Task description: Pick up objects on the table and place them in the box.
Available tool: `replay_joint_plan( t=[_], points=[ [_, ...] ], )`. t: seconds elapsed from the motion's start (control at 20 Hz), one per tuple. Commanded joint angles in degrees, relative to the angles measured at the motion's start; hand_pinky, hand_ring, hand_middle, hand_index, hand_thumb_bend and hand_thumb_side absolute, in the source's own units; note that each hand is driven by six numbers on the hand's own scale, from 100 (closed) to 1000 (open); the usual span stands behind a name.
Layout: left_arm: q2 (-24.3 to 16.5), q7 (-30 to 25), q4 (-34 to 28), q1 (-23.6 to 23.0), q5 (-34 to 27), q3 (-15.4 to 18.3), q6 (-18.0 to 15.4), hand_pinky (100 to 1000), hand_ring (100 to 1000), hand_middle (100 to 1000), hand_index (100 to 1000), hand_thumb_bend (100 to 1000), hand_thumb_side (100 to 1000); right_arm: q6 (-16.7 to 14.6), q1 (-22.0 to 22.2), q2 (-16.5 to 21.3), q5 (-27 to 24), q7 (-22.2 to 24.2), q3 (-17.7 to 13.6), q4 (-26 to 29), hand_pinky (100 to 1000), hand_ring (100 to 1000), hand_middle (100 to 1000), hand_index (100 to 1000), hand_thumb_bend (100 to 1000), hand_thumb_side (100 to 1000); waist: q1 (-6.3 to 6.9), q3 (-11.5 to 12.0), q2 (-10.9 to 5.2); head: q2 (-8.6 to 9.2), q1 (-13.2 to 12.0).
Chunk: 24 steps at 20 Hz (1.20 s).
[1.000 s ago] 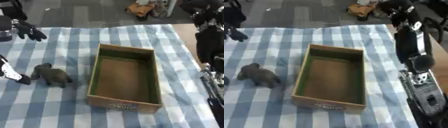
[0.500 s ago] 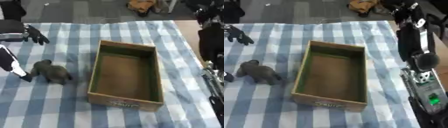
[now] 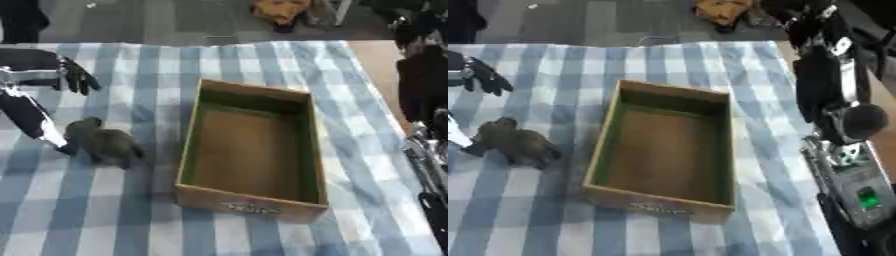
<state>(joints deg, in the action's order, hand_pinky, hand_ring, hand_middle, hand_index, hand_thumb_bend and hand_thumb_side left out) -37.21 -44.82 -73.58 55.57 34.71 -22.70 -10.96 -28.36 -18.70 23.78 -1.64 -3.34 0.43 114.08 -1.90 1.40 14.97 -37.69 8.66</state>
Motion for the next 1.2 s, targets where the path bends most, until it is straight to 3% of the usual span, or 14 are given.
replay_joint_plan(
  t=[0.05, 0.55, 1.2],
  points=[
    [-0.31, -0.58, 0.41, 1.64, -0.70, 0.35, 0.78, 674, 742, 692, 881, 838, 362, -0.08, -0.76, 0.77, -0.35, 0.11, -0.22, 0.51, 898, 1000, 720, 912, 908, 985, 0.05, -0.08, -0.83, -0.05, 0.28],
    [1.40, 0.18, 2.20, 1.64, 1.95, -0.49, 0.96, 693, 782, 771, 863, 856, 412, 0.04, -0.96, 0.46, -0.58, 0.32, -0.18, 0.51, 899, 1000, 718, 912, 906, 981, 0.04, -0.36, -0.63, -0.18, 0.67],
    [3.92, 1.37, 5.07, 1.71, 3.41, -1.32, -1.93, 689, 770, 750, 841, 855, 407, 0.14, -1.26, 0.19, -0.88, 0.52, -0.19, 0.51, 902, 1000, 717, 912, 905, 976, 0.04, -0.82, -0.17, -0.59, 0.57]
  ],
)
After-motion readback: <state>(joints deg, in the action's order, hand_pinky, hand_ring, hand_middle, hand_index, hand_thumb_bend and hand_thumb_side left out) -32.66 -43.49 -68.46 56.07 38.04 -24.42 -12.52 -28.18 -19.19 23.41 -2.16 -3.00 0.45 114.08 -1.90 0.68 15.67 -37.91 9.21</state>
